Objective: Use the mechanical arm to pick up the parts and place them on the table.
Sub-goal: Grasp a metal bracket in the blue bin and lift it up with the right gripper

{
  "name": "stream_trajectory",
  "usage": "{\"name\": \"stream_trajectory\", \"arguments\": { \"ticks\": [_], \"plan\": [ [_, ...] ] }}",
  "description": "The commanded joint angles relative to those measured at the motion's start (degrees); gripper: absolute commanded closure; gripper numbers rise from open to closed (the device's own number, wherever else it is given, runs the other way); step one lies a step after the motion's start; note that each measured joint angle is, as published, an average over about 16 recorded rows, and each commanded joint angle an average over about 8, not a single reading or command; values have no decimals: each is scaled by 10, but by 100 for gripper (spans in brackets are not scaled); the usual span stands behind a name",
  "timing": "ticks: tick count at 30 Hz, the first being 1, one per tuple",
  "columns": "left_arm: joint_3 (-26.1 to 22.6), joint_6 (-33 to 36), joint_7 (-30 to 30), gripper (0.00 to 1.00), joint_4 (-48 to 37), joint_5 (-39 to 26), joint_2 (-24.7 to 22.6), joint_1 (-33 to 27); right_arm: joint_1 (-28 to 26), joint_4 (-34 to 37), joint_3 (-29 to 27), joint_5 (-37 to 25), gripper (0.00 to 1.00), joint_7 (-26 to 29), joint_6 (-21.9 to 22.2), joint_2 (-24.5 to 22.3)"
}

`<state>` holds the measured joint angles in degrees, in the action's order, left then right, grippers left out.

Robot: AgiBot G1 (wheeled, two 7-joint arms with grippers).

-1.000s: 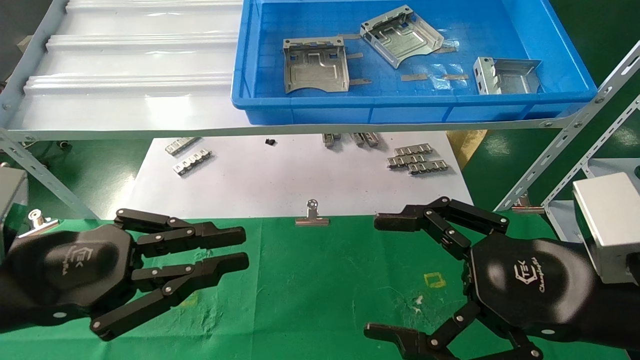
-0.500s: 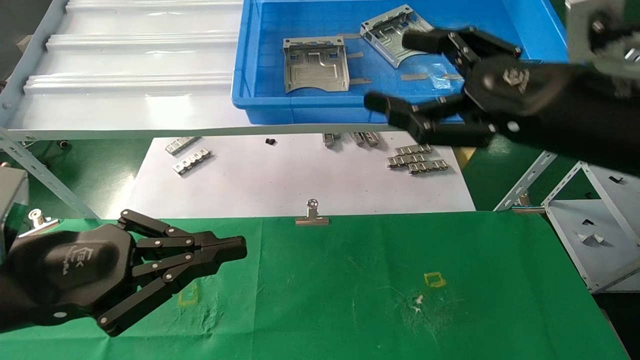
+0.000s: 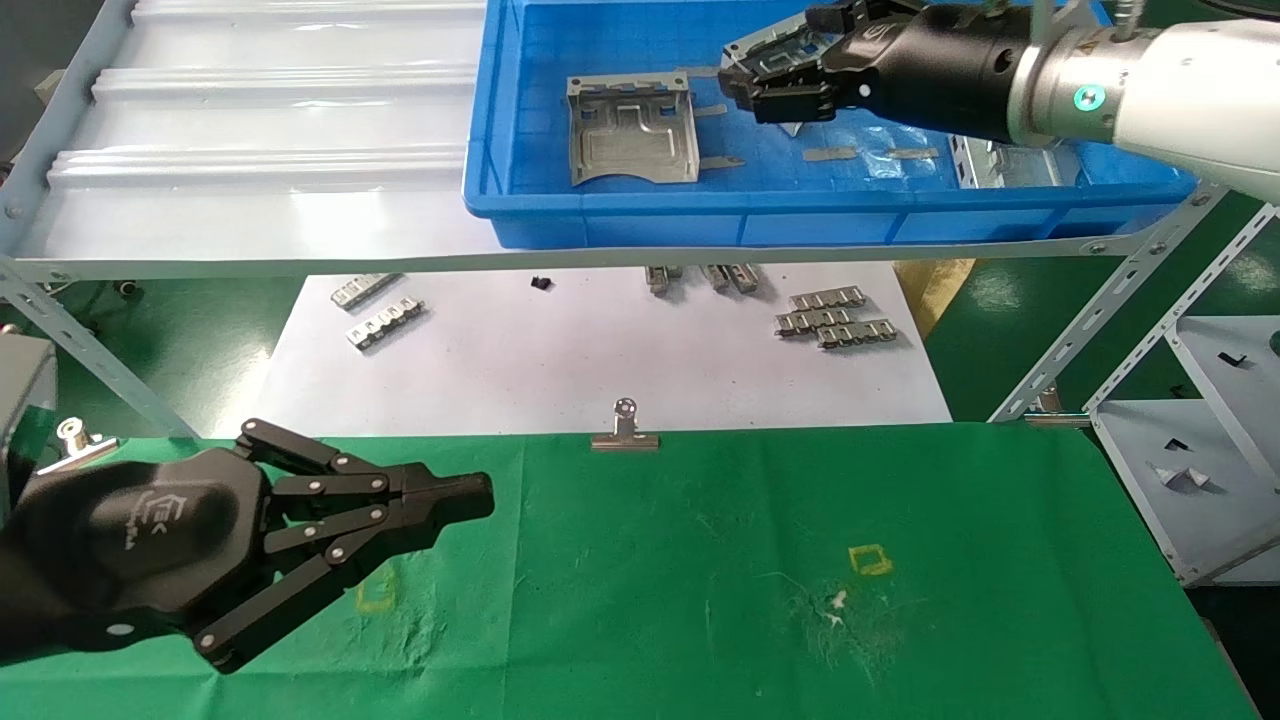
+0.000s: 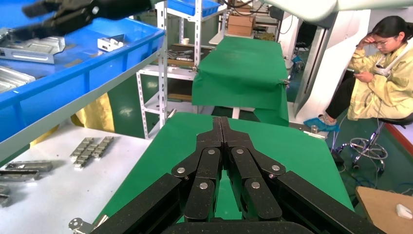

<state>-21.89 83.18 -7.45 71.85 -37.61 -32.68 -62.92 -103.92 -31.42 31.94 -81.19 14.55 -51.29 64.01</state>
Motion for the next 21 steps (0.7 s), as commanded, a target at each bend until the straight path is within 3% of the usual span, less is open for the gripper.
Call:
{"name": "stream_trajectory", "arguments": {
  "ticks": [1,6,7,21],
  "plan": [
    [0,0,0,65,0,0,0,0,-26,49,18,-28,100,0,7,25],
    [0,0,0,4,0,0,0,0,-61,133,32,-50,100,-16,23,64],
    [0,0,0,0,0,0,0,0,-66,148,33,-52,100,-19,27,70],
    [0,0,0,0,0,0,0,0,-96,259,24,-43,100,-36,88,121]
  ]
}}
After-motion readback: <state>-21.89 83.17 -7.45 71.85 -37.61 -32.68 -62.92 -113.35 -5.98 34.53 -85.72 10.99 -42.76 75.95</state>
